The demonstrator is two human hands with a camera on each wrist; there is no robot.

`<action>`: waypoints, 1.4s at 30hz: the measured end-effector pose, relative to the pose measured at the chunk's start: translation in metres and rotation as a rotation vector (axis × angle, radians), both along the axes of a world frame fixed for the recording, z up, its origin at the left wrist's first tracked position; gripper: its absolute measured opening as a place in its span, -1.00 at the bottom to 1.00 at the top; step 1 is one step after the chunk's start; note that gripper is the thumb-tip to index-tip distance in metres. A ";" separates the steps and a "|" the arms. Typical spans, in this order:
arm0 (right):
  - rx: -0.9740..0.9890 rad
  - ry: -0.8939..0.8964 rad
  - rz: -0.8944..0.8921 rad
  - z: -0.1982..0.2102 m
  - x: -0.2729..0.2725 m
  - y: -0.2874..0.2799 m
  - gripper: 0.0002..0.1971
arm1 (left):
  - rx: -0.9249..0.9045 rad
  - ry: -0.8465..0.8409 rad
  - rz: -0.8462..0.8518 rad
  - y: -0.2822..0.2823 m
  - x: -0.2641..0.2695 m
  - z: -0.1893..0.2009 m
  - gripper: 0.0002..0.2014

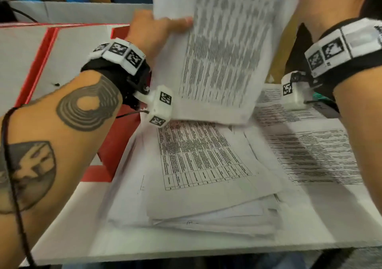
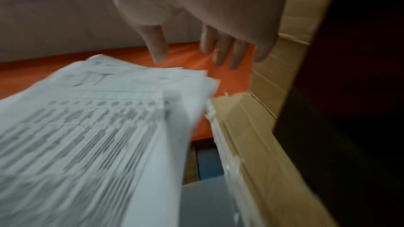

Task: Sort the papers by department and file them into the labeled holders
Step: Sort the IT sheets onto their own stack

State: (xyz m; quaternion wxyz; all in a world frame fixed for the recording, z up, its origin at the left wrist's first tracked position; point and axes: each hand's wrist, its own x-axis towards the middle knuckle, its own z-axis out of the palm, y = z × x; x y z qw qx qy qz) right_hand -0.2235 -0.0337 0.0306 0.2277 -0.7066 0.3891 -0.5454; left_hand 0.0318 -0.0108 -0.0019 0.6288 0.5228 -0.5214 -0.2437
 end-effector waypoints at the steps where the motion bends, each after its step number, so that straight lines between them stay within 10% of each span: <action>1: 0.012 -0.265 0.045 -0.007 -0.006 -0.011 -0.34 | -0.049 0.070 -0.010 0.003 0.004 0.002 -0.63; 7: 0.227 -0.423 0.217 -0.042 0.010 -0.035 -0.41 | -0.112 0.112 -0.181 0.012 -0.003 0.000 -0.71; 17: -0.028 -0.272 -0.003 -0.045 0.036 -0.031 -0.63 | -0.152 -0.388 0.208 0.008 -0.012 -0.017 -0.45; 22: 0.039 -0.383 0.056 -0.053 0.035 -0.027 -0.47 | -0.207 -0.127 0.041 0.017 -0.006 -0.027 -0.62; 25: 0.089 -0.311 0.054 -0.069 0.037 -0.025 -0.65 | -0.171 -0.076 0.033 0.017 -0.007 -0.041 -0.46; 32: 0.104 -0.428 0.030 -0.065 0.047 -0.030 -0.81 | -0.128 0.004 0.006 0.021 -0.015 -0.023 -0.81; 42: 0.278 -0.487 -0.002 -0.073 0.036 -0.031 -0.75 | -0.065 -0.208 0.135 0.008 -0.015 -0.054 -0.75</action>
